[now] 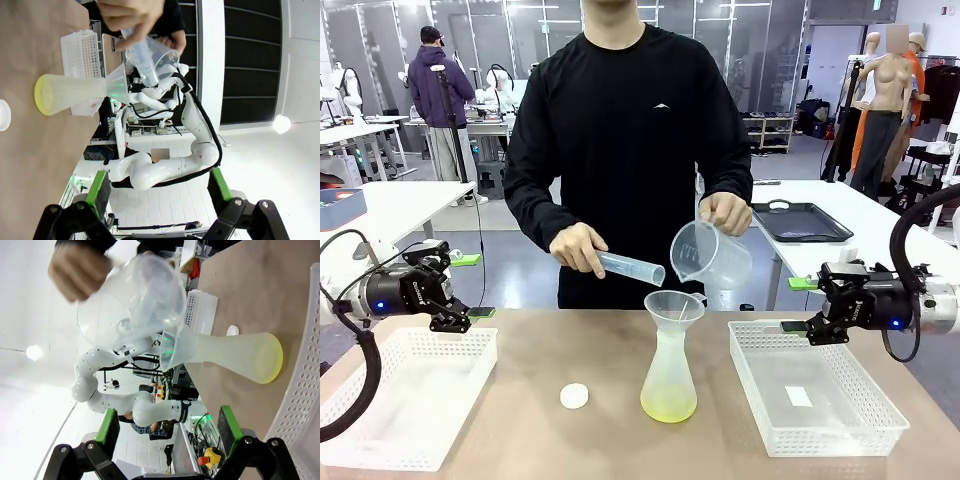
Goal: Prepare the solutions needed for the experiment.
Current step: Once the solution is in the Big flask , pick up the Plastic Funnel and place it back into the right Organizing basket.
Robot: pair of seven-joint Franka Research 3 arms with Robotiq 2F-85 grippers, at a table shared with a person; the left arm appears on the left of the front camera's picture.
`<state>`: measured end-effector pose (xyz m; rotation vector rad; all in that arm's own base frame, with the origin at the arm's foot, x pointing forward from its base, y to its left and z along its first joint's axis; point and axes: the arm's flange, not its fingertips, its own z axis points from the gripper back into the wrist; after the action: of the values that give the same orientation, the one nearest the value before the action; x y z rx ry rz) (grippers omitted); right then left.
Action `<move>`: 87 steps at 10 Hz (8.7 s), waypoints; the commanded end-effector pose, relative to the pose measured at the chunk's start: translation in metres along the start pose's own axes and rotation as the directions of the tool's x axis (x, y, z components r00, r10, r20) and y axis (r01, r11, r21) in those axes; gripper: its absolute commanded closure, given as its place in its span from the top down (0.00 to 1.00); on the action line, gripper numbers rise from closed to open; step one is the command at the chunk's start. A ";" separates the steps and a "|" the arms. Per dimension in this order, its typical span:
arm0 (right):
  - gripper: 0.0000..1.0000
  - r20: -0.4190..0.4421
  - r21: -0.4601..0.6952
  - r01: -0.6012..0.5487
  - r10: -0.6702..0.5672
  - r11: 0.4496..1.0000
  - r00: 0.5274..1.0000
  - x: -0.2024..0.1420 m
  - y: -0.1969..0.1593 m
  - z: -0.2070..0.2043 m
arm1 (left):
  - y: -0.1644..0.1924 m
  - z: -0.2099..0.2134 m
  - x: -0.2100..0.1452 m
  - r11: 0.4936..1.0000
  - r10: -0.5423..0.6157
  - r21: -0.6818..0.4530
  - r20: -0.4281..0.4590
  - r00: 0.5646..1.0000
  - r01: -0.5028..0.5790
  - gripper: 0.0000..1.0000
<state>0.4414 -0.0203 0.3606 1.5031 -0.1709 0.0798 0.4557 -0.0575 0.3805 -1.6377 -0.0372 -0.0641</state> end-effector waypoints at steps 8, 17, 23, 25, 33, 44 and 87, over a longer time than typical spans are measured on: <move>1.00 0.000 0.001 0.002 -0.002 1.000 1.000 0.000 0.000 -0.001 | -0.002 0.001 0.000 1.000 -0.003 -0.003 -0.006 1.000 0.003 1.00; 1.00 -0.022 -0.260 -0.014 0.009 0.965 1.000 -0.007 0.033 -0.011 | -0.002 0.001 0.000 1.000 -0.003 -0.003 -0.006 1.000 0.003 1.00; 1.00 0.001 -0.662 0.075 -0.100 0.745 0.995 0.011 0.128 -0.031 | -0.002 0.001 0.000 1.000 -0.003 -0.003 -0.006 1.000 0.003 1.00; 1.00 0.052 -0.710 0.117 -0.114 0.694 0.992 0.016 0.150 -0.041 | -0.002 0.001 0.000 1.000 -0.003 -0.003 -0.006 1.000 0.003 1.00; 1.00 0.048 -0.715 0.109 -0.107 0.690 0.993 0.015 0.154 -0.041 | -0.002 0.001 0.000 1.000 -0.003 -0.003 -0.006 1.000 0.003 1.00; 1.00 -0.036 -0.756 0.035 -0.095 0.653 0.995 0.038 0.174 -0.158 | -0.002 0.001 0.000 1.000 -0.003 -0.003 -0.006 1.000 0.003 1.00; 0.00 0.058 -0.762 0.132 -0.136 0.634 0.989 0.008 0.180 -0.173 | -0.002 0.001 0.000 1.000 -0.003 -0.003 -0.006 1.000 0.003 1.00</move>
<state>0.4373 0.1676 0.5288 0.6572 -0.0460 -0.0956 0.4556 -0.0576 0.3805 -1.6377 -0.0371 -0.0642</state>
